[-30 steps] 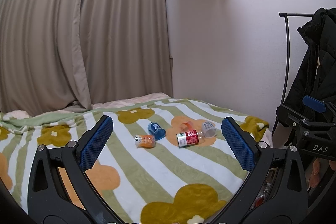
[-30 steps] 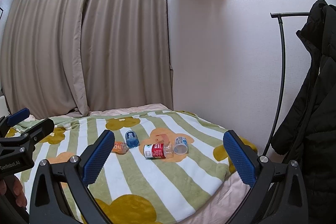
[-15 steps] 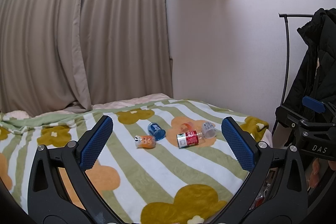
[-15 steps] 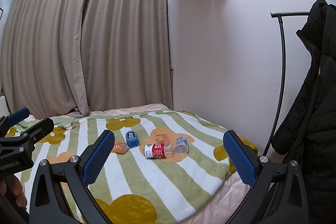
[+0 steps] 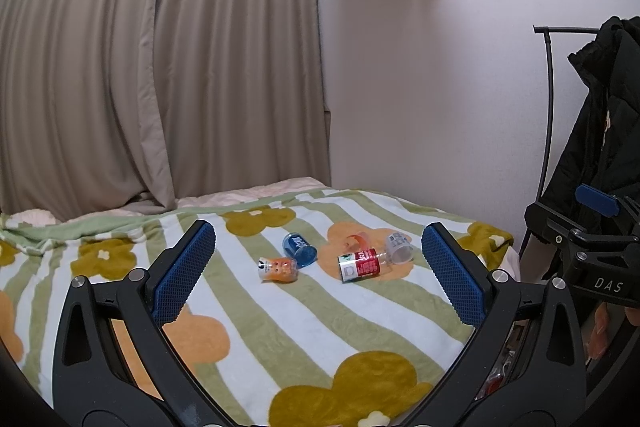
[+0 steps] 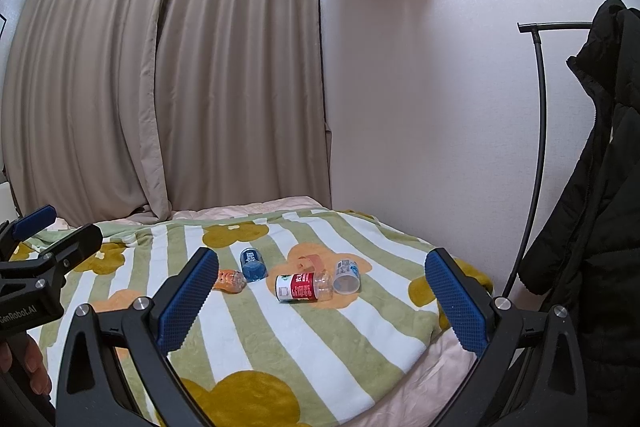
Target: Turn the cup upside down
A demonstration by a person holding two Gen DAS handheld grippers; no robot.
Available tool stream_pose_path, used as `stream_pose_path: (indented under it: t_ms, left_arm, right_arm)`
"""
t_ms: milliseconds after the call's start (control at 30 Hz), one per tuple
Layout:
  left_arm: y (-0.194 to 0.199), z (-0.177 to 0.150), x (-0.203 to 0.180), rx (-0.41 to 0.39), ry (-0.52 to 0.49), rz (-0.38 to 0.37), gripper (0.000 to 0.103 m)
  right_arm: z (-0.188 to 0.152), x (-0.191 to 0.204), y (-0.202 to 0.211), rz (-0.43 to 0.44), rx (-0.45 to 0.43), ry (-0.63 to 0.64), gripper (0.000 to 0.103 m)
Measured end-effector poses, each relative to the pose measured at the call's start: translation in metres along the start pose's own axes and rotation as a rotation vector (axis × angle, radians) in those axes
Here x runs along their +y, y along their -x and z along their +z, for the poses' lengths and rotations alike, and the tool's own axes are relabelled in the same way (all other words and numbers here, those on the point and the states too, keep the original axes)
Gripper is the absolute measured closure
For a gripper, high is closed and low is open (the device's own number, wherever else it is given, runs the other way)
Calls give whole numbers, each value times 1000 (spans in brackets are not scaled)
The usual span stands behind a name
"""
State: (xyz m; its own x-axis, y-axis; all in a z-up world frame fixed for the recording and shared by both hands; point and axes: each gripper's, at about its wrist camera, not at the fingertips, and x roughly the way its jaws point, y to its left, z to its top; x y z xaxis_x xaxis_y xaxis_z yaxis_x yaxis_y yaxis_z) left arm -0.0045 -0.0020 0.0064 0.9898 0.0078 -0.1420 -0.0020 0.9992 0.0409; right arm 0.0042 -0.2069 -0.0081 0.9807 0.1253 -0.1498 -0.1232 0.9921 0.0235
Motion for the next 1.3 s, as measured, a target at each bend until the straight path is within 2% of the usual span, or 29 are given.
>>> stream_pose_path:
  t_ms: [567, 767, 967, 1067, 1133, 1300]
  left_arm:
    - [-1, 1, 1, 4, 1, -1, 0]
    - [-16, 6, 6, 29, 3, 3, 0]
    - [-56, -1, 20, 89, 24, 11, 0]
    - [-82, -8, 29, 123, 36, 15, 0]
    - [-99, -14, 35, 148, 39, 19, 0]
    - [-140, -34, 45, 215, 41, 32, 0]
  right_arm:
    - [1, 6, -1, 5, 11, -3, 0]
    - [-2, 9, -14, 11, 33, -11, 0]
    - [-16, 0, -64, 59, 127, -83, 0]
    - [-26, -11, -107, 121, 229, -221, 0]
    - [-42, -18, -151, 166, 329, -355, 0]
    - [-78, -25, -233, 211, 460, -593, 0]
